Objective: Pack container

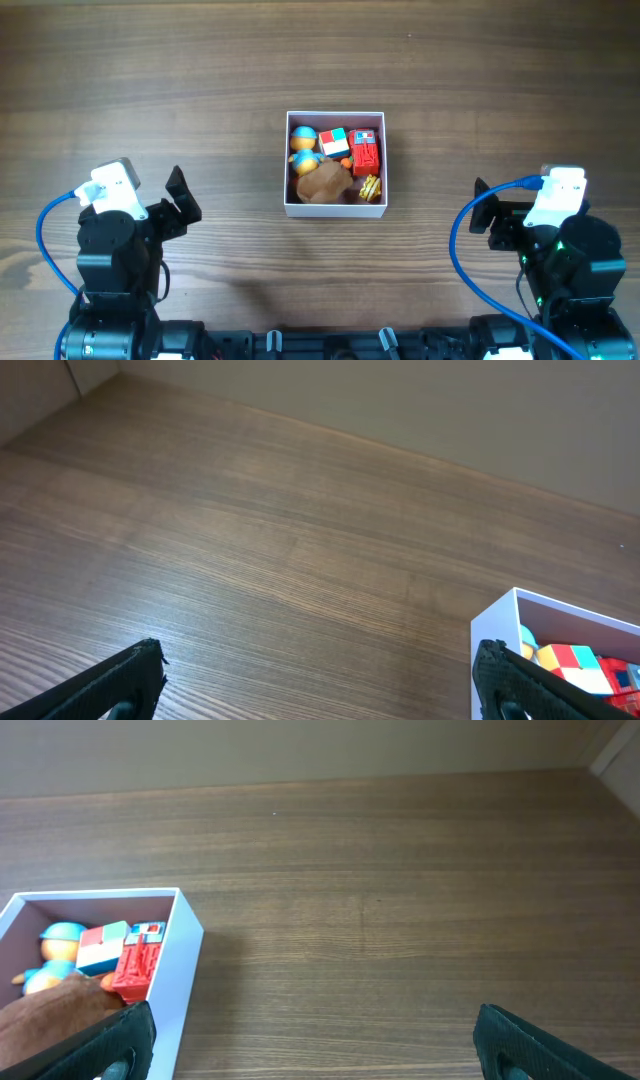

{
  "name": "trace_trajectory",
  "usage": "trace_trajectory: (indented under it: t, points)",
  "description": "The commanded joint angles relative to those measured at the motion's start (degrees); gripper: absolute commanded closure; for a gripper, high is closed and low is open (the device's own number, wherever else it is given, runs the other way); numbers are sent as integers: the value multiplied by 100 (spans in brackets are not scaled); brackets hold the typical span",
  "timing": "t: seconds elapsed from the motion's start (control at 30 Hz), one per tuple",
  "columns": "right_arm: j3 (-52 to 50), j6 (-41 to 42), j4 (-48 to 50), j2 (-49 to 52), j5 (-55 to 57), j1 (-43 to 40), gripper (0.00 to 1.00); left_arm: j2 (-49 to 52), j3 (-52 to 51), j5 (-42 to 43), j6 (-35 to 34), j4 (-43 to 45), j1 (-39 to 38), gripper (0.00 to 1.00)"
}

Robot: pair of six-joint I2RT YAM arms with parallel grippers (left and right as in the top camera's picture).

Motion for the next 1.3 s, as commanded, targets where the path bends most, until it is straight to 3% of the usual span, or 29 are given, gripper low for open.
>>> trace_trajectory:
  t: [0.0, 0.17, 0.27, 0.37, 0.57, 0.7, 1.27]
  points:
    - [-37, -42, 7, 7, 122, 28, 0, 22, -33, -72, -94, 0, 35, 0]
    - [-407, -50, -120, -817, -313, 24, 0, 22, -33, -72, -94, 0, 35, 0]
    - [-1613, 50, 629, -1998, -848, 24, 0, 22, -33, -72, -94, 0, 35, 0]
    - [-2763, 789, 1554, -2914, -992, 28, 0, 22, -33, -72, -92, 0, 35, 0]
    - [-3886, 389, 3812, -2916, -1023, 68, 0, 22, -33, -72, -94, 0, 35, 0]
    - [-4531, 396, 4500, -2916, -1005, 68, 0, 22, -33, -72, -94, 0, 35, 0]
    - [-4621, 304, 4557, -2914, -1001, 66, 0, 22, -33, -72, -92, 0, 35, 0]
